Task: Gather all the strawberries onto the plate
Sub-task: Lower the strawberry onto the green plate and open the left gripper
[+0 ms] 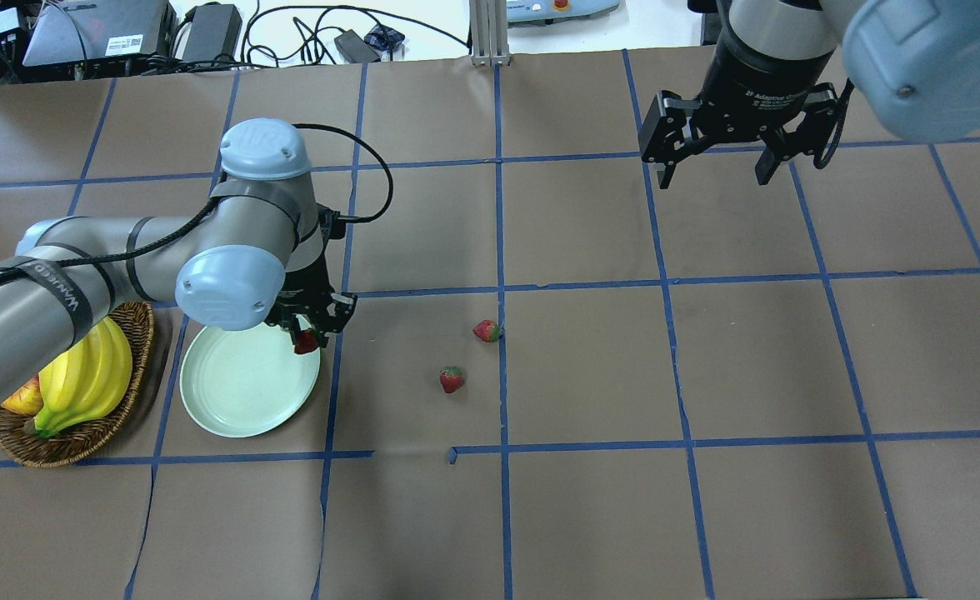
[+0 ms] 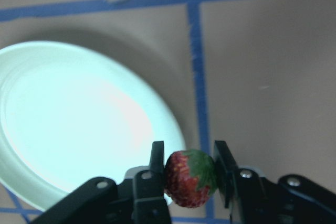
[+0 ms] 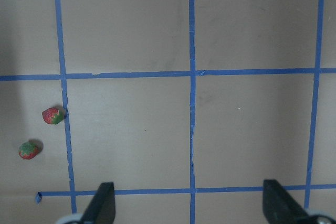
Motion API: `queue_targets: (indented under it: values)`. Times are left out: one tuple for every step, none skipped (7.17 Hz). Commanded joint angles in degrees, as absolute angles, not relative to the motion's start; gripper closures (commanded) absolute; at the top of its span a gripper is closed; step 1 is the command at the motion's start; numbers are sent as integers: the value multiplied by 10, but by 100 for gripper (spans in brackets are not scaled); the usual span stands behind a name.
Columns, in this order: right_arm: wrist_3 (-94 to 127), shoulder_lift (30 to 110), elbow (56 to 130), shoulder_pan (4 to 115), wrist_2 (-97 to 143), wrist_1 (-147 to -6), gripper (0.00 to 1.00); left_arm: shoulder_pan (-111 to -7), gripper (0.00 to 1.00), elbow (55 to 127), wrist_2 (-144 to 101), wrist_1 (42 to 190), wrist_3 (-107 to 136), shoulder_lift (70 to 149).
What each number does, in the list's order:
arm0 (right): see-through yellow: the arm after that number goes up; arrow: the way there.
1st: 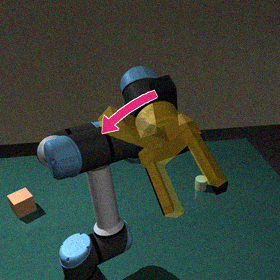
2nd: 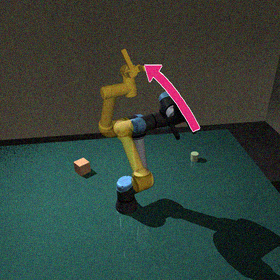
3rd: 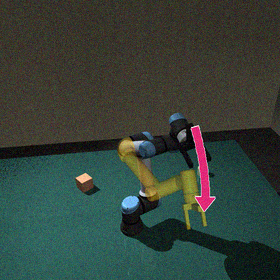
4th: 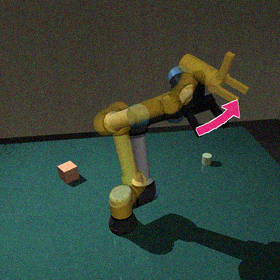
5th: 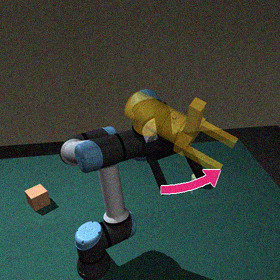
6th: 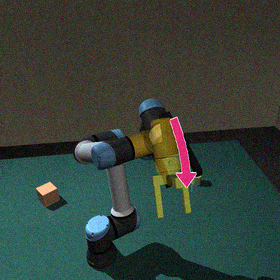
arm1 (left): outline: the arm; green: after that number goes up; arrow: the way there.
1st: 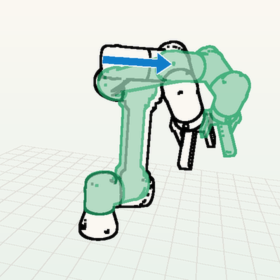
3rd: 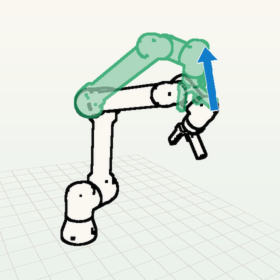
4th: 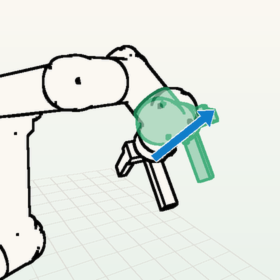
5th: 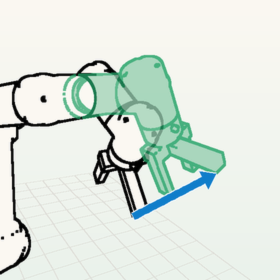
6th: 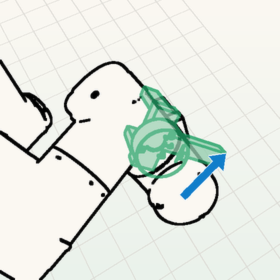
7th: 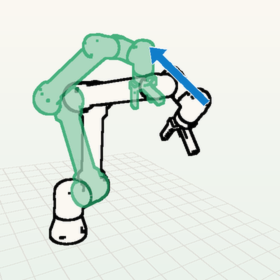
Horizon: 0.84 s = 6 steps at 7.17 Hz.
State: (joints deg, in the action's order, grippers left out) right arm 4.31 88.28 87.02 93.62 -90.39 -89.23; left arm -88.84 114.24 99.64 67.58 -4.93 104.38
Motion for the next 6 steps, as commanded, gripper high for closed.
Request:
queue_targets:
  values:
    - [43,883,870,936,-904,-893,0,-876,14,1158,998,668,-54,1044]
    - [43,882,871,936,-904,-893,0,-895,8,1152,996,656,-6,1038]
    - [43,882,871,936,-904,-893,0,-936,4,1137,994,645,37,1039]
    - [43,882,872,936,-904,-893,0,-978,4,1116,992,645,82,1045]
    - [43,883,873,936,-904,-893,0,-1010,4,1096,963,638,139,1055]
    - [43,883,874,936,-904,-893,0,-1046,8,1092,921,614,173,1065]
